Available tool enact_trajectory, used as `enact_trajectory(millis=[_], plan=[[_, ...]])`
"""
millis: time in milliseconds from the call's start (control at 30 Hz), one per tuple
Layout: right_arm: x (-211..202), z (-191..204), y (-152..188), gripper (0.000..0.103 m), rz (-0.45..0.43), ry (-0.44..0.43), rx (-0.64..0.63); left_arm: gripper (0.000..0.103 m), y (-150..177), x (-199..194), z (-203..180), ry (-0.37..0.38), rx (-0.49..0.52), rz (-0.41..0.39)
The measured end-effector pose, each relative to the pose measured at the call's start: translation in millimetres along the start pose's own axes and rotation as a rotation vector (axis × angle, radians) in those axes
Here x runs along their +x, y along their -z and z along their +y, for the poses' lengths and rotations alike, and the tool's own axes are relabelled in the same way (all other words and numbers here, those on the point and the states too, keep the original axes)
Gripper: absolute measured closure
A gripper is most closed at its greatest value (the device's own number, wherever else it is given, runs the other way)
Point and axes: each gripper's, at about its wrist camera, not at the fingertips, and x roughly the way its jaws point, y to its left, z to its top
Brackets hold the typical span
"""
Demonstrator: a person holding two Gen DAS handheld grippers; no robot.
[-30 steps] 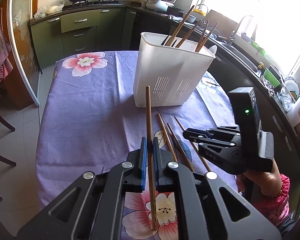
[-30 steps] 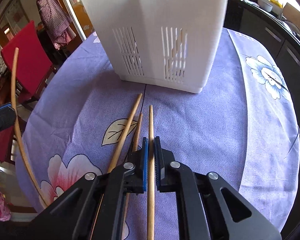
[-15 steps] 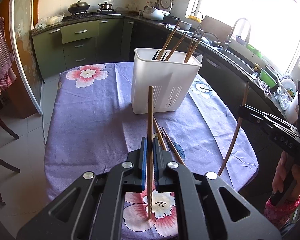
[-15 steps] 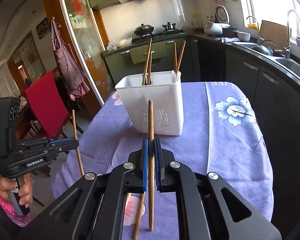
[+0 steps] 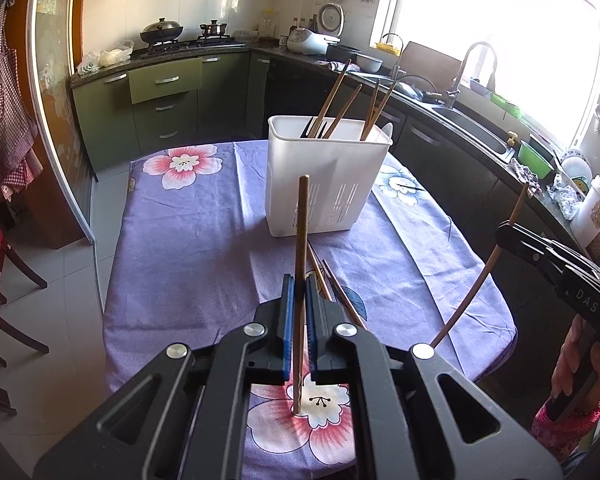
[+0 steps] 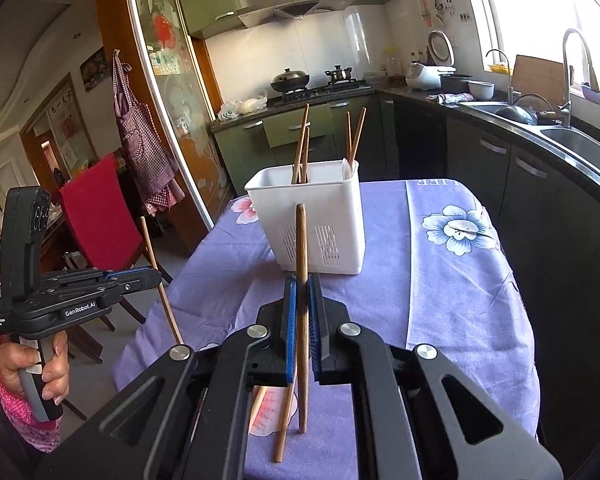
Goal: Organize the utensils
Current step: 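Carry both chopsticks upright over the white holder and release them inside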
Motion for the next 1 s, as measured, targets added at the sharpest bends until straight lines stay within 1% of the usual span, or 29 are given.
enact_trajectory(millis=[267, 433, 633, 833, 1000], plan=[[-7, 5, -7, 0.096, -0.029, -0.002, -0.020, 0.097, -4, -12, -3, -0.004, 0.006, -0.030], [-13, 13, -22, 0.096, -0.060, -0.006, -0.048, 0.098, -14, -21, -5, -0.008, 0.015, -0.061], [-17, 24, -47, 0.096, -0.091, -0.010, -0.081, 0.098, -35, -34, -8, 0.002, 0.023, -0.106], [-18, 34, -59, 0.096, -0.097, -0.027, -0.109, 0.099, -47, -25, -6, -0.018, 0.035, -0.108], [-14, 32, -58, 0.096, -0.085, -0.031, -0.106, 0.099, -51, -19, -3, -0.006, 0.027, -0.107]])
